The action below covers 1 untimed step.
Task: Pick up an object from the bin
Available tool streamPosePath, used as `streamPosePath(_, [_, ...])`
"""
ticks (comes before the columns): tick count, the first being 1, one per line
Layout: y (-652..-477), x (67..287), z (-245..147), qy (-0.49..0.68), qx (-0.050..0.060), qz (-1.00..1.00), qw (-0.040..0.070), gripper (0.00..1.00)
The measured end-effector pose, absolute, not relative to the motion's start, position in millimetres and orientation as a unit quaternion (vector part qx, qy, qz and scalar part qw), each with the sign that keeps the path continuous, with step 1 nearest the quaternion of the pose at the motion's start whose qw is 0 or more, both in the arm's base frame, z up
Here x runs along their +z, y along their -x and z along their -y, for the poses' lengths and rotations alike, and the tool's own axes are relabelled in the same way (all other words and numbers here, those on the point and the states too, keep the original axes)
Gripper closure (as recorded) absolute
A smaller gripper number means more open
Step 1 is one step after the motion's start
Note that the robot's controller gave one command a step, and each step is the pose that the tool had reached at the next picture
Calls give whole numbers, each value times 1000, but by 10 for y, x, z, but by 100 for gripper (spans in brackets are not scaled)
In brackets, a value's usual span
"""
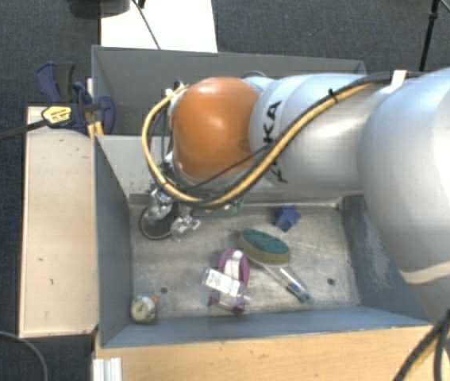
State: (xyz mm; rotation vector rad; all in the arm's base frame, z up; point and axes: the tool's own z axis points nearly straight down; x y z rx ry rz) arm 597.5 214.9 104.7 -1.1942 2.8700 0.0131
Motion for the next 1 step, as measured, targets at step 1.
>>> streamPosePath(1, [-5265, 1752, -1941, 457, 0, -890, 2, 100])
